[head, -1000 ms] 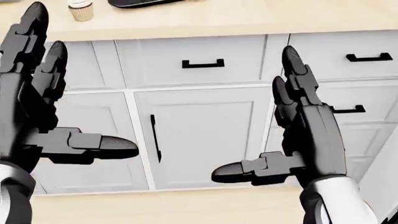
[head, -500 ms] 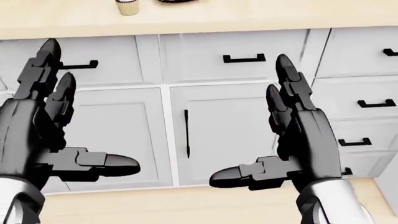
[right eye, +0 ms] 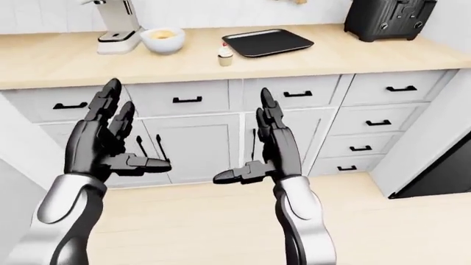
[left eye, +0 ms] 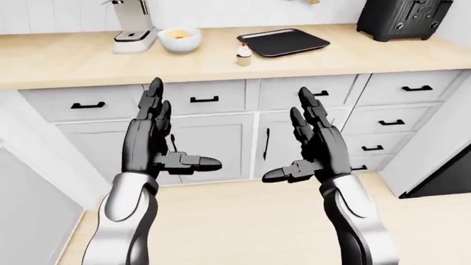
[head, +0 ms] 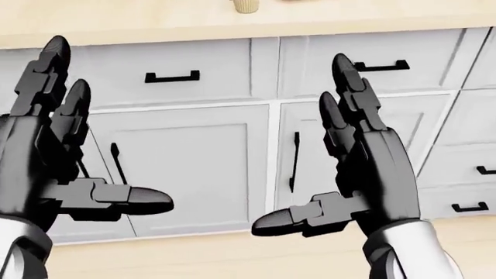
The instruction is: Pick up the bowl with donut and place it on the tray. Pick up the cupcake and place it on the tray.
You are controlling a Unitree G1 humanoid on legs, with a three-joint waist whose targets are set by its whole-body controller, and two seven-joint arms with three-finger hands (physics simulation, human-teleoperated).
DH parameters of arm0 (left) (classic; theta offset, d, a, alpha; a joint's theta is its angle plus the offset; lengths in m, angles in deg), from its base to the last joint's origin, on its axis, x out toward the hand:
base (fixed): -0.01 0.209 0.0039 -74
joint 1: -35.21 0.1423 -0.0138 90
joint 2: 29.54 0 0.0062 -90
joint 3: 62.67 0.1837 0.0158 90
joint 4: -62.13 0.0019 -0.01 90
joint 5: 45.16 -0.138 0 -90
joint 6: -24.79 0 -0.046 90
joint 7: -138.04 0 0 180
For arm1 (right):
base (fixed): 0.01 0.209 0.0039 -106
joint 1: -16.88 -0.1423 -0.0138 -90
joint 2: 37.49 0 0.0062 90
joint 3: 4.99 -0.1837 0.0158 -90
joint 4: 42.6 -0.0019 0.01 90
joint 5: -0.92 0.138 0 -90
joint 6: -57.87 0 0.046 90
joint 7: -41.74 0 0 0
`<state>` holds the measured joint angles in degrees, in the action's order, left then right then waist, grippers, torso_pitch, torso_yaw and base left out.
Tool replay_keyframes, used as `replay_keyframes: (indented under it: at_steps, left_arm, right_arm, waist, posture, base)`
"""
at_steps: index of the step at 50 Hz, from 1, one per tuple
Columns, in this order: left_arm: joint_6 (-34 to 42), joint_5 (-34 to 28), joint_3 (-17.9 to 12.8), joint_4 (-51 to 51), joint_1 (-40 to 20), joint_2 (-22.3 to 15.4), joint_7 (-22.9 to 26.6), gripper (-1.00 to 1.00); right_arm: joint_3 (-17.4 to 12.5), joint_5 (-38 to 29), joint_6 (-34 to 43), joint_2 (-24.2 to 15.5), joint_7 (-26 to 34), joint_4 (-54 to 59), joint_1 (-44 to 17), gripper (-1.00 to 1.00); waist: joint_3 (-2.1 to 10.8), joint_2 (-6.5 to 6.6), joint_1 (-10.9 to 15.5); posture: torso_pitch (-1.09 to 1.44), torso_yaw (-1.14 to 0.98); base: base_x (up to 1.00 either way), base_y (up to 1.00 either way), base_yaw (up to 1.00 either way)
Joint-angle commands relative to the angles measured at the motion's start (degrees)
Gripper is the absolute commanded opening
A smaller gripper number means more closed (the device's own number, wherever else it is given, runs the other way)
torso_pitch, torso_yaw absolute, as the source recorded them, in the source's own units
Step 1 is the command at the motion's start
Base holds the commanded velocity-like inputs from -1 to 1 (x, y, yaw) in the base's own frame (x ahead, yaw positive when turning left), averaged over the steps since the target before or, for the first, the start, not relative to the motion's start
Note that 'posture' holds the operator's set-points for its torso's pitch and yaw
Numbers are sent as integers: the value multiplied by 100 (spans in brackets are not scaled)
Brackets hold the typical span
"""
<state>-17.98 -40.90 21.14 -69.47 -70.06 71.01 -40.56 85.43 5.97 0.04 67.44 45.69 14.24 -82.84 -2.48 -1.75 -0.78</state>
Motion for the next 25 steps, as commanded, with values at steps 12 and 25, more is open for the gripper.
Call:
replay_keyframes:
  at_steps: [12, 25]
  left_arm:
    - [192, -80, 3, -181, -555, -126, -17, 100]
    - [249, -25, -135, -121, -776, -252, 56, 100]
  right_arm:
    - [-51, 55, -174, 5, -11, -256, -238, 100]
    - [-355, 557, 115, -116, -280, -706, -460, 100]
  waist:
    - [40, 597, -10]
    - [17, 302, 200]
  posture:
    - [0, 0]
    - [0, 0]
  base:
    - [0, 46, 0]
    - [37, -10, 0]
